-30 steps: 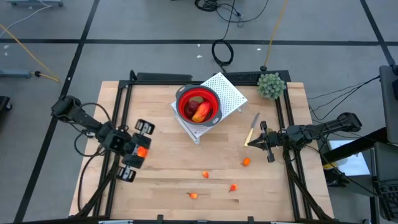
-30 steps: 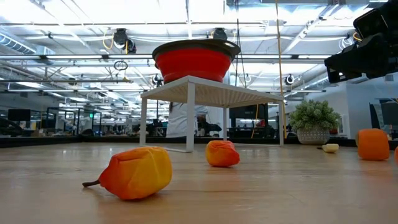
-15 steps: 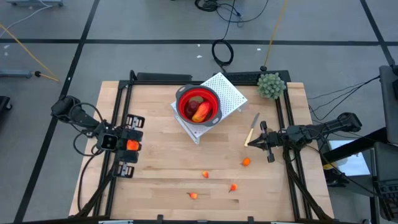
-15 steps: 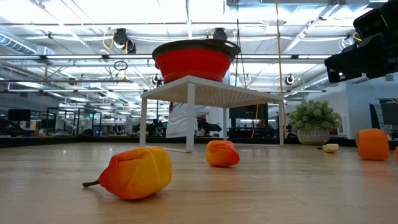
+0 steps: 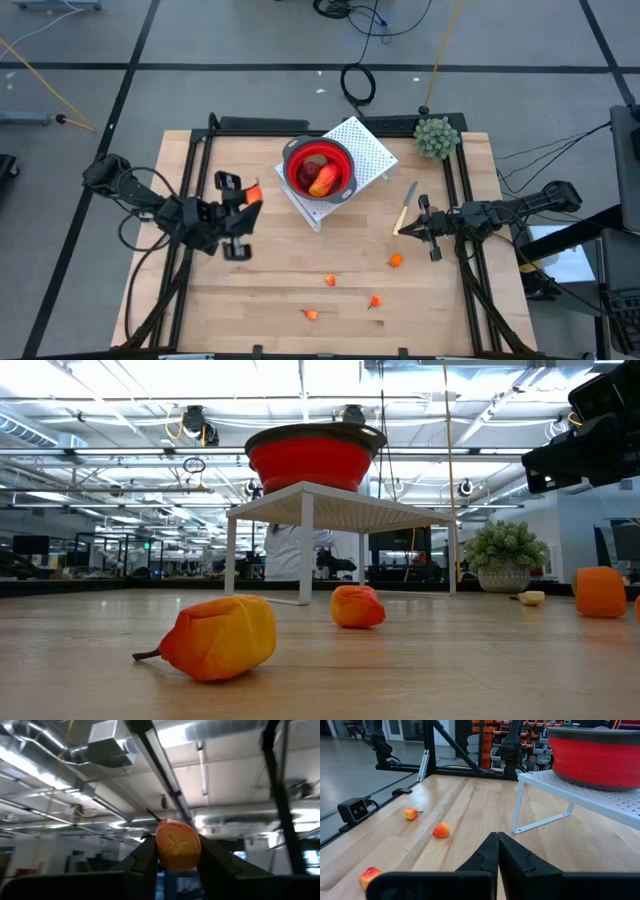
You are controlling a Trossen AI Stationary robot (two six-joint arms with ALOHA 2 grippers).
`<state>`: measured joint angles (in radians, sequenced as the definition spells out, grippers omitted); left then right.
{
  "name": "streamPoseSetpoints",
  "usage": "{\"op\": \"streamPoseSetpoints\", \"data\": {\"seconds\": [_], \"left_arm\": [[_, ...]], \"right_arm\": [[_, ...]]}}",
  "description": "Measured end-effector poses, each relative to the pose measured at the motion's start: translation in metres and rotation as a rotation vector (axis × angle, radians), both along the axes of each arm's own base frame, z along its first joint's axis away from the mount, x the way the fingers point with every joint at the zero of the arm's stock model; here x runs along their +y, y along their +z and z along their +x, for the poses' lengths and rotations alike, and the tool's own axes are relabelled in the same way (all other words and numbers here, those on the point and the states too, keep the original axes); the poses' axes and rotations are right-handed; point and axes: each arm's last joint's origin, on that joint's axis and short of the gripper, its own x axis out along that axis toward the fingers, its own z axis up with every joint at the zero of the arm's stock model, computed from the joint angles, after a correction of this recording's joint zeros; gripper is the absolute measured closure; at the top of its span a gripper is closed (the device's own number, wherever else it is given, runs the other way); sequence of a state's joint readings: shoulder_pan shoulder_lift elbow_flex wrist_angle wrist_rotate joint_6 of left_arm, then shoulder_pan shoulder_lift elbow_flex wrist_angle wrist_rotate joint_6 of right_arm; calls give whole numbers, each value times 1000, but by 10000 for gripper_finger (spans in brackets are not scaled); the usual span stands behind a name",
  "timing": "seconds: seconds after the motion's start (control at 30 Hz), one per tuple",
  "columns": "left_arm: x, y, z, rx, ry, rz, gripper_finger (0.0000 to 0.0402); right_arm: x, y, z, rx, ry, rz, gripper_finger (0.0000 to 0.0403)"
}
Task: Pick & Place Fruit
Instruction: Put the peach into the red strainer bowl on the shelf
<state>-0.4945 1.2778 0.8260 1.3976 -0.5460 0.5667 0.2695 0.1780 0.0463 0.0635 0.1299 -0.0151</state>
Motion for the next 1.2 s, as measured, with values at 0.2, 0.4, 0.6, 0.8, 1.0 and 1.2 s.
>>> {"op": "streamPoseSetpoints", "data": {"seconds": [0.2,0.4,0.6,0.8,1.0,1.2], "left_arm": [[8,12,5,65,198,111,289],[15,13,10,136,369,260,289],[22,11,16,224,527,412,289],[29,11,18,264,637,497,289],[32,10,20,284,676,531,289],[33,10,20,249,582,428,289]], "right_arm": [[0,0,0,0,0,2,403],[0,0,0,0,0,0,403],[0,0,0,0,0,0,403],[0,0,0,0,0,0,403],[0,0,0,0,0,0,403],[0,0,0,0,0,0,403]]}}
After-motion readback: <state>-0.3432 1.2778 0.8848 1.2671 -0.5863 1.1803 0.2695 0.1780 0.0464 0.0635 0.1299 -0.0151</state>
